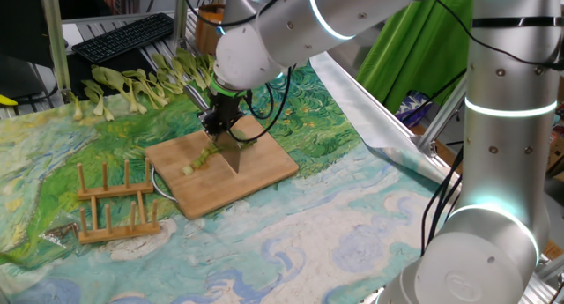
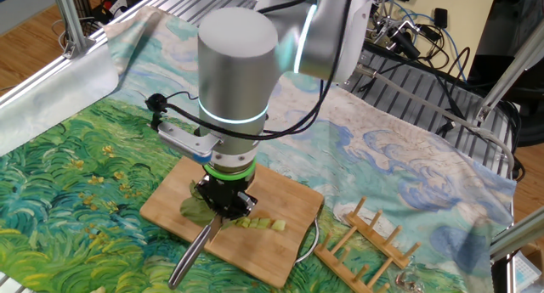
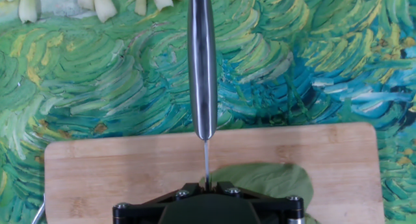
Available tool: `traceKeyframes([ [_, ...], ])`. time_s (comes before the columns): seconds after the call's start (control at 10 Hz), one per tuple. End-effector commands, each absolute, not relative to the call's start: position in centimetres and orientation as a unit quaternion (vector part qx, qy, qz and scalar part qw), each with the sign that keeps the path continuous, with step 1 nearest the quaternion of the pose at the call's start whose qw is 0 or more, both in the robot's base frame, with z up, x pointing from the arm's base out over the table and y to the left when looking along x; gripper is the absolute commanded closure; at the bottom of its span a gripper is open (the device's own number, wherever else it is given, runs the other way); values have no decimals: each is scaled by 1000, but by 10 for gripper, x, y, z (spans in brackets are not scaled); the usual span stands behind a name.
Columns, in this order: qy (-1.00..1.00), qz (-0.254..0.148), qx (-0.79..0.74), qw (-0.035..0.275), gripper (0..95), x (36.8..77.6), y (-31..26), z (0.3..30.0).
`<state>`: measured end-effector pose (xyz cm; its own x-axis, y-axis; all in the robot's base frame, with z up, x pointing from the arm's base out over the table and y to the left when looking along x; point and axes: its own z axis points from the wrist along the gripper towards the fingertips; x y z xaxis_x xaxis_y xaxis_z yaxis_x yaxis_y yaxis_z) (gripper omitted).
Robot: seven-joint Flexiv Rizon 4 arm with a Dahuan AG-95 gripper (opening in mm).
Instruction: Chop the pakchoi
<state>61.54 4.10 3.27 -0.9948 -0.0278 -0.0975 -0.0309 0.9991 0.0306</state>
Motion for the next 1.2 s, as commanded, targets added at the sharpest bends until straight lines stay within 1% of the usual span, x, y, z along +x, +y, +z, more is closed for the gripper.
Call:
traceKeyframes([
  [0.1, 999, 19, -15, 36, 950, 615, 42, 30],
  [0.3, 999, 12, -12, 31, 950, 612, 45, 29],
  [0.4, 999, 12, -11, 35, 950, 612, 45, 29],
  [1.0, 998, 42, 28, 32, 950, 612, 48, 31],
  [1.2, 998, 39, 28, 33, 950, 613, 49, 33],
])
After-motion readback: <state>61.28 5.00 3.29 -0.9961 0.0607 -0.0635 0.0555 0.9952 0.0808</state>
